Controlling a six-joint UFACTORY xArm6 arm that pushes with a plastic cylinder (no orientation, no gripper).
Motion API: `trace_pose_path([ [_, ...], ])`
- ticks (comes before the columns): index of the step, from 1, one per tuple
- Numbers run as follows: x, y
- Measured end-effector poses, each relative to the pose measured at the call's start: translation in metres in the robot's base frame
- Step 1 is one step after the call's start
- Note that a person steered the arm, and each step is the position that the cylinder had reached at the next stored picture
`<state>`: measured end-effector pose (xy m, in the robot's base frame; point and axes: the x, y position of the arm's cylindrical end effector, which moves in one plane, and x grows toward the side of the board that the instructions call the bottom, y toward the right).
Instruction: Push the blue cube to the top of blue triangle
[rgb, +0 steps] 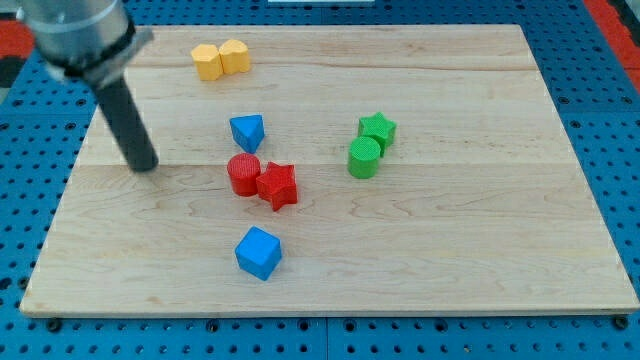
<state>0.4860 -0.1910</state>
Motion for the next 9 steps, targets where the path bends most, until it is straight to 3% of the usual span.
trace_pose_path([
  [1, 0.084, 0.051],
  [2, 0.115, 0.128],
  [3, 0.094, 0.181],
  [4, 0.063, 0.14],
  [6, 0.118, 0.098],
  [7, 0.049, 0.042],
  [8, 0.014, 0.038],
  [9, 0.052, 0.05],
])
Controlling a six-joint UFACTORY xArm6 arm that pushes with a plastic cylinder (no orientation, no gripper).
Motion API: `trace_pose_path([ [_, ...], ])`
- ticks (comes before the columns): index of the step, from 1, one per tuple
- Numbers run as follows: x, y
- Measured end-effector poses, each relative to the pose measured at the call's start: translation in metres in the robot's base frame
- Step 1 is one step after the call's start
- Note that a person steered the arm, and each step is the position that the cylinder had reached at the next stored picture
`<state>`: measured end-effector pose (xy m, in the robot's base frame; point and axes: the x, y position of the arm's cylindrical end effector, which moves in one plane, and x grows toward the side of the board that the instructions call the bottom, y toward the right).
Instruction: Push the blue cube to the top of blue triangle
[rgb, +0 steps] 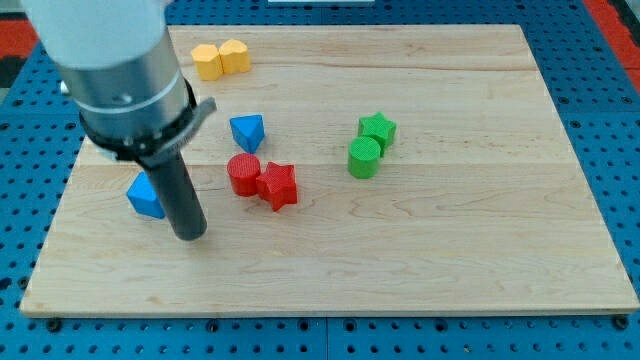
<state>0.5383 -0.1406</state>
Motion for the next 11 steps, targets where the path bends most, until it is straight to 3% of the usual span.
trace_pose_path([
  [1, -0.028, -0.049],
  [2, -0.074, -0.022],
  [3, -0.088, -0.009],
  [4, -0.02, -0.005],
  [5, -0.034, -0.074],
  [6, -0.095, -0.099],
  [7, -0.114, -0.087],
  [8, -0.13, -0.013],
  [9, -0.134, 0.001],
  [10, -0.128, -0.075],
  [11, -0.187, -0.07],
])
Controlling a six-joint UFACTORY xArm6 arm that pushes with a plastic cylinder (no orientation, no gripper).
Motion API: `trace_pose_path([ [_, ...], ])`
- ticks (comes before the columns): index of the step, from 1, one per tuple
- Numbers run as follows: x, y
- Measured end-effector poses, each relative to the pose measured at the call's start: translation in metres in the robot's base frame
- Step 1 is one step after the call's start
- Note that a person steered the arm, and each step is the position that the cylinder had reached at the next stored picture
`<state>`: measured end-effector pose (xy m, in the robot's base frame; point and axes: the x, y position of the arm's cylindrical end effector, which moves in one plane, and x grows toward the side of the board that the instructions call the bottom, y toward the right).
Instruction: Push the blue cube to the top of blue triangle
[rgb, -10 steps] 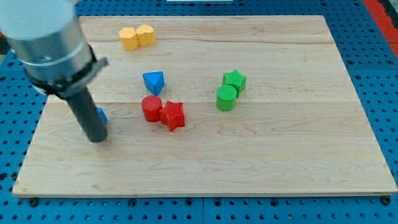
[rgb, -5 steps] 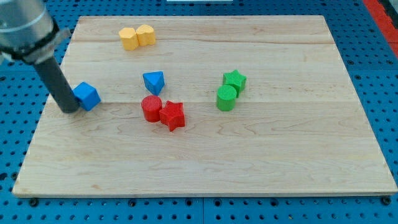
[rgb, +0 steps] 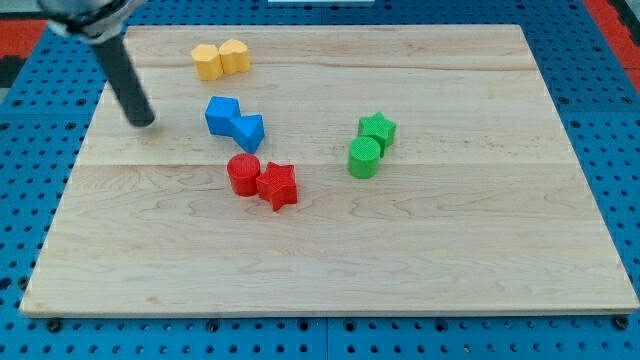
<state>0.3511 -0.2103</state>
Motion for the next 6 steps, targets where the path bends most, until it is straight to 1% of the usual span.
trace_pose_path([
  [1, -0.016, 0.02],
  [2, 0.007, 0.02],
  [3, 0.02, 0.043],
  [4, 0.02, 0.07],
  [5, 0.02, 0.079],
  [6, 0.037, 0.015],
])
